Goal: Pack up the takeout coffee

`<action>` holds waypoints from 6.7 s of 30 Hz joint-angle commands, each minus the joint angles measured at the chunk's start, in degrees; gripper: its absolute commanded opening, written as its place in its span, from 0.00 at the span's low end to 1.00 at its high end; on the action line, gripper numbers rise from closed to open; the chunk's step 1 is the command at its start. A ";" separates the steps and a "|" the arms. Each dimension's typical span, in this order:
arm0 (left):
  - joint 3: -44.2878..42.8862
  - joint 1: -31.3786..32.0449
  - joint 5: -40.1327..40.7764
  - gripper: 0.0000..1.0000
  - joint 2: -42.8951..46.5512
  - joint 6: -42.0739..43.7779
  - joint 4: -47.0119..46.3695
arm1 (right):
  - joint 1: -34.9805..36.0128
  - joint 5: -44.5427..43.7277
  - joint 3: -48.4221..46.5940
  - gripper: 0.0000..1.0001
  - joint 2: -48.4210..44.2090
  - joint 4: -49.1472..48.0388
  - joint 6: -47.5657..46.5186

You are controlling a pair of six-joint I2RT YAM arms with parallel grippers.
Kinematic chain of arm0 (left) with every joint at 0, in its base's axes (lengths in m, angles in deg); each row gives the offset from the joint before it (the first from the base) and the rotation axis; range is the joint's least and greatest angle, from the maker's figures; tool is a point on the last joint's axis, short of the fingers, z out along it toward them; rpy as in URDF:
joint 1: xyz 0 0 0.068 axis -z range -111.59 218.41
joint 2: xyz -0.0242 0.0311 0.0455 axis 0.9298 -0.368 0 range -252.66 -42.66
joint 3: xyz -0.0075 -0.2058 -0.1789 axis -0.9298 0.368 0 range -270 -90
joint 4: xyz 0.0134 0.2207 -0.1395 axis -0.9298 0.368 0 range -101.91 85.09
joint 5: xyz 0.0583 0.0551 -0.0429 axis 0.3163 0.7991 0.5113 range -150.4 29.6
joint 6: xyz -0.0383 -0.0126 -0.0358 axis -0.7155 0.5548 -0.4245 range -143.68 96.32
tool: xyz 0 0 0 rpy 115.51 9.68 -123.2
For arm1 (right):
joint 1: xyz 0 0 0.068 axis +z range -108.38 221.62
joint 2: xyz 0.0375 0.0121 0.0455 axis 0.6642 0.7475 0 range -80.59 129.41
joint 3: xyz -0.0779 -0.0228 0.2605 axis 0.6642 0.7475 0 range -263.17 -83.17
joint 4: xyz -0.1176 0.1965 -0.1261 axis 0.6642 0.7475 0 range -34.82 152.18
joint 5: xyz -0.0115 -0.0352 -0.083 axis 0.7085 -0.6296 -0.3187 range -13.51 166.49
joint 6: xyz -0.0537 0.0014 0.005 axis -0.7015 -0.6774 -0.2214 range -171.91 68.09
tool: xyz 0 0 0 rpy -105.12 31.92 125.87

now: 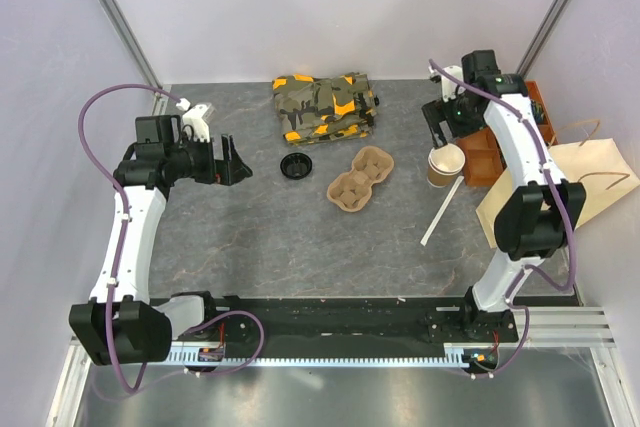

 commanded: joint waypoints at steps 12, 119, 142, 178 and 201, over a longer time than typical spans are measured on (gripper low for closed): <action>-1.81 -0.12 -9.42 1.00 1.68 3.41 -3.18 | -7.33 1.99 -11.29 0.66 10.52 7.89 -3.52; -2.25 -17.70 -18.03 1.00 -1.04 -16.64 -4.24 | 41.53 6.13 -0.13 0.00 3.83 0.86 3.87; -0.84 -17.61 -17.33 1.00 -1.40 -14.17 -4.24 | 44.09 6.39 -5.05 0.04 13.25 2.53 5.62; -2.25 -11.73 -17.07 1.00 -2.18 0.93 -5.91 | 34.70 15.78 -17.16 0.78 8.86 3.76 4.83; -0.92 12.01 -8.98 1.00 -21.42 85.66 -5.55 | 14.12 23.35 -2.14 0.98 -6.00 -25.77 13.97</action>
